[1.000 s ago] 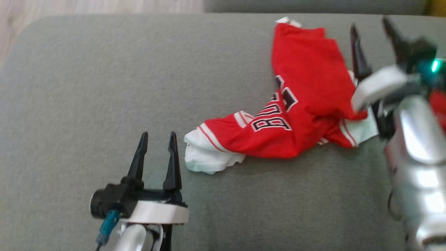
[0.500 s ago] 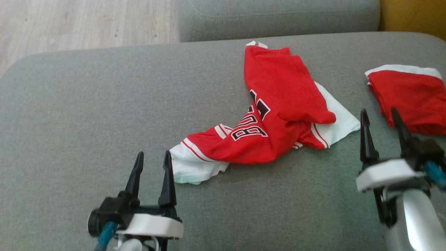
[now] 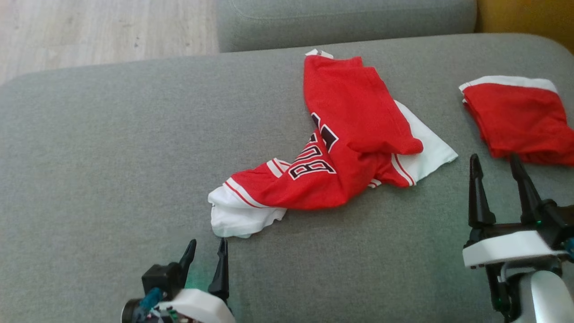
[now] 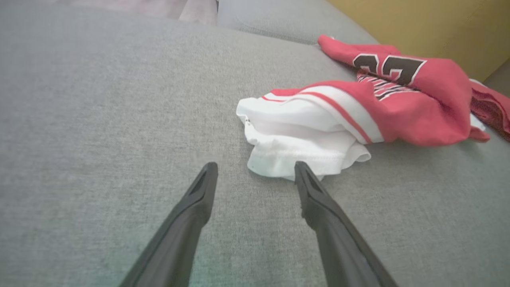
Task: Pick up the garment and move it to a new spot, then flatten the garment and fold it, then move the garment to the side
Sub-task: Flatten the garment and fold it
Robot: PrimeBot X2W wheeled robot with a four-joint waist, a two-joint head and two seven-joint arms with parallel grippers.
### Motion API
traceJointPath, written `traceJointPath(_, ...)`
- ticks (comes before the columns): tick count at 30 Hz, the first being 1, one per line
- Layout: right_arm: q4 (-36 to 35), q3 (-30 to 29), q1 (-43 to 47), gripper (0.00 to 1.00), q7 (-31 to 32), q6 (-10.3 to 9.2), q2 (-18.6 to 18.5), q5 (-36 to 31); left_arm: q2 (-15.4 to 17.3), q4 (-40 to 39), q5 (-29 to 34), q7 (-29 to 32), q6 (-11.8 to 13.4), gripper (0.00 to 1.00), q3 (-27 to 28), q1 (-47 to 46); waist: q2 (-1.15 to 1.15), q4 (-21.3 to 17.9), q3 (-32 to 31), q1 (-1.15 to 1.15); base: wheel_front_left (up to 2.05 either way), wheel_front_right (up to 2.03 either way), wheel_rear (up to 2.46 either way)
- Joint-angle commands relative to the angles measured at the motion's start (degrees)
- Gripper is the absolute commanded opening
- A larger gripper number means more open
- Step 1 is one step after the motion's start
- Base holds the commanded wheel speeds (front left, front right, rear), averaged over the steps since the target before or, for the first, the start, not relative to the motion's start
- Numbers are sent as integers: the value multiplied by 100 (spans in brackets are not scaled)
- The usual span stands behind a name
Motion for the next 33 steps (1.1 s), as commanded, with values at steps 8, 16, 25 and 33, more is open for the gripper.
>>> traceJointPath(8,-306,125,-179,100,43,42,-24,12,-30,377,-110,-132,-180,100,83,-721,0,-181,238,0,0,0,0)
traceJointPath(16,-323,90,-210,100,44,42,-24,-3,-94,922,-165,-422,-303,100,41,-1028,0,-247,346,0,0,0,0)
traceJointPath(25,-310,-15,-186,100,44,42,-24,-29,-166,882,-205,-675,-526,0,-156,-1057,0,-15,262,0,0,0,0)
traceJointPath(33,-300,-99,-117,100,30,42,-24,-35,61,92,-281,-464,-505,0,-183,-607,0,205,231,0,0,0,0)
